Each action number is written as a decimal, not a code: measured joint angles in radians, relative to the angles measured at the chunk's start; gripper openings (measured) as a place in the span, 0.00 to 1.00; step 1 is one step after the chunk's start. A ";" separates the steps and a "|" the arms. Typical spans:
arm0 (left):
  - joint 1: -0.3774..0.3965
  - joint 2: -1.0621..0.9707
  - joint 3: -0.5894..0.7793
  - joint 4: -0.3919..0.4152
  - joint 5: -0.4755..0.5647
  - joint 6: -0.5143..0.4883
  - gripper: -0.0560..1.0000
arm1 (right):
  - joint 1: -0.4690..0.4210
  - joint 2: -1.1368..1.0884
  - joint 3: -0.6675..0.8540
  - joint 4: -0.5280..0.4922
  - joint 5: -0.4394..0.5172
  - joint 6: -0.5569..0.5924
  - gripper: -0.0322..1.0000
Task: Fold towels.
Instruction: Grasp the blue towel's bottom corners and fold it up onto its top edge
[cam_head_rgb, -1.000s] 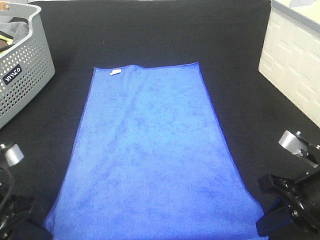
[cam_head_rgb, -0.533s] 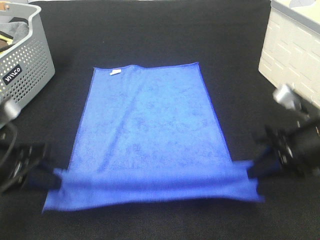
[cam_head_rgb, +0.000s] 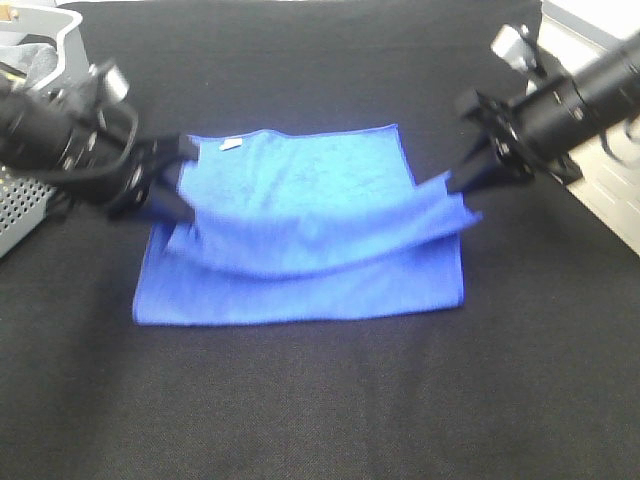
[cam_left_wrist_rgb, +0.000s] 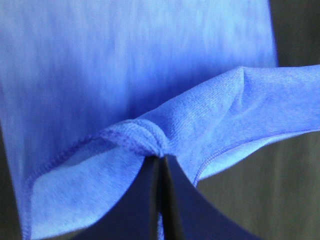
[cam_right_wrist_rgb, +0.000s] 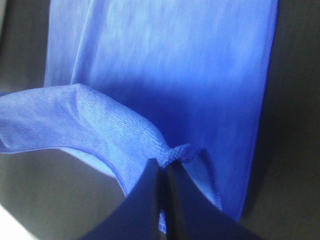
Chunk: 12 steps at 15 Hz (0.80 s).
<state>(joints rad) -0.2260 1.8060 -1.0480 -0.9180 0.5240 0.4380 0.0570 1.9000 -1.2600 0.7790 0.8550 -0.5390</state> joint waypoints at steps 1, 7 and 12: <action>0.017 0.040 -0.070 0.002 0.006 -0.005 0.05 | 0.000 0.053 -0.090 -0.024 0.015 0.026 0.03; 0.045 0.246 -0.397 0.113 -0.019 -0.005 0.05 | 0.000 0.291 -0.519 -0.077 0.059 0.087 0.03; 0.045 0.440 -0.639 0.161 -0.124 -0.004 0.05 | 0.011 0.537 -0.885 -0.135 0.054 0.109 0.03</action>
<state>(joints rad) -0.1810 2.2460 -1.6870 -0.7570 0.4000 0.4340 0.0680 2.4370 -2.1450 0.6440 0.9090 -0.4300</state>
